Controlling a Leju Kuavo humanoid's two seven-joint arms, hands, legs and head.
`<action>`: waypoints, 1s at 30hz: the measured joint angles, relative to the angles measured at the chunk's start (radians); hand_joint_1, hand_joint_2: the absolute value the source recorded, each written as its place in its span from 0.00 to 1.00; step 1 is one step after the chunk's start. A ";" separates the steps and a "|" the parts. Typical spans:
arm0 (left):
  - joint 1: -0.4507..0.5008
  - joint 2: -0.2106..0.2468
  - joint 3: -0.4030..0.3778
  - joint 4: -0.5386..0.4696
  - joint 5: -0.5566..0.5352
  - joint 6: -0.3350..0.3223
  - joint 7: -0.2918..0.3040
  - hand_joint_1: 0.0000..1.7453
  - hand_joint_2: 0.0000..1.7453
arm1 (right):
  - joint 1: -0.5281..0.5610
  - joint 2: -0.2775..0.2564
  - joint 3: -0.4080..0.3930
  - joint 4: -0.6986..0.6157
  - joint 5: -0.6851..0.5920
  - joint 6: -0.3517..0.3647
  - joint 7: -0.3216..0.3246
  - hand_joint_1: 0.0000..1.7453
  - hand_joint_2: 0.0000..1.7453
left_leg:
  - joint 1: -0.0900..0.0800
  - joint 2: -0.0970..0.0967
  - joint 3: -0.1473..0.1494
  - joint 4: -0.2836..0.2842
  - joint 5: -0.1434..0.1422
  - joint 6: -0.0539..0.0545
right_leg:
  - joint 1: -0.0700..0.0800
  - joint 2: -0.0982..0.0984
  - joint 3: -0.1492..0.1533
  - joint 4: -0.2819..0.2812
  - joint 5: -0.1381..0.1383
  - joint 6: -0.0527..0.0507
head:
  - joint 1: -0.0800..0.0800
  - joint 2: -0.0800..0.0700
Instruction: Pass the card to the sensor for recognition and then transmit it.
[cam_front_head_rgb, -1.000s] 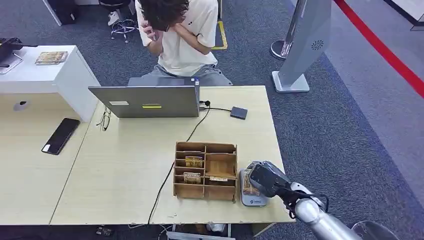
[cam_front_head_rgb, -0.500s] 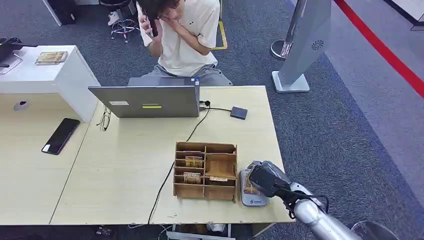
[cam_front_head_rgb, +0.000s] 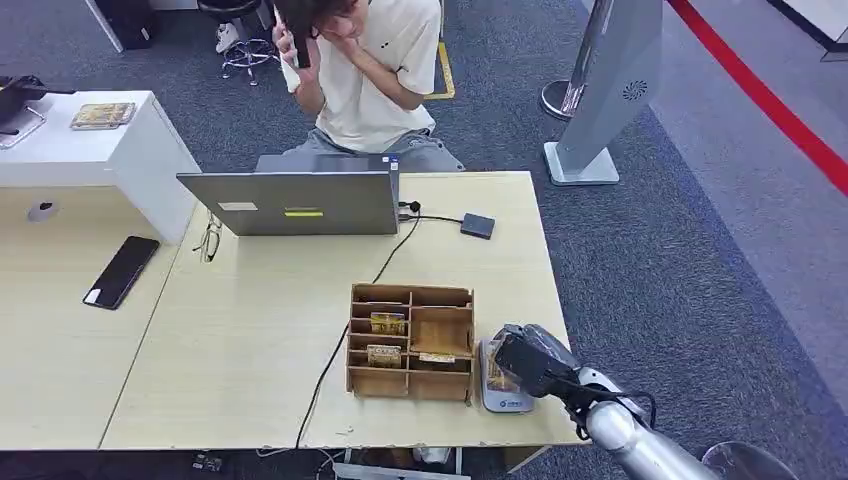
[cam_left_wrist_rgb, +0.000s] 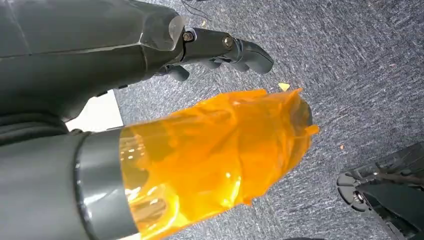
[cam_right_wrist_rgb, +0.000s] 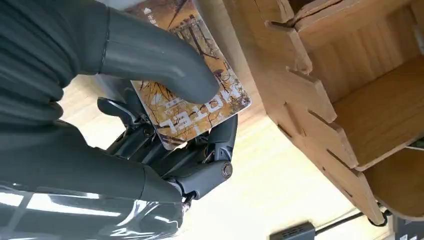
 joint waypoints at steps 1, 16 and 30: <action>0.000 0.000 0.000 0.000 0.000 0.000 0.000 0.00 0.00 | 0.000 0.000 0.000 0.000 0.002 -0.001 0.000 1.00 1.00 | 0.000 0.000 0.000 0.000 0.000 0.000 | 0.000 0.000 0.000 0.000 0.000 0.000 | 0.000 0.000; 0.000 0.000 0.000 0.000 0.000 0.002 0.000 0.00 0.00 | -0.002 0.000 0.002 0.006 0.005 -0.003 0.001 1.00 1.00 | 0.000 0.000 0.000 0.000 0.000 0.000 | 0.000 0.000 0.000 0.000 0.000 0.000 | 0.000 0.000; 0.000 0.000 0.000 0.000 0.000 0.005 0.000 0.00 0.00 | -0.011 0.000 0.006 0.017 0.005 -0.003 -0.002 1.00 1.00 | 0.000 0.000 0.000 0.000 0.000 0.000 | 0.000 0.000 0.000 0.000 0.000 0.000 | 0.000 0.000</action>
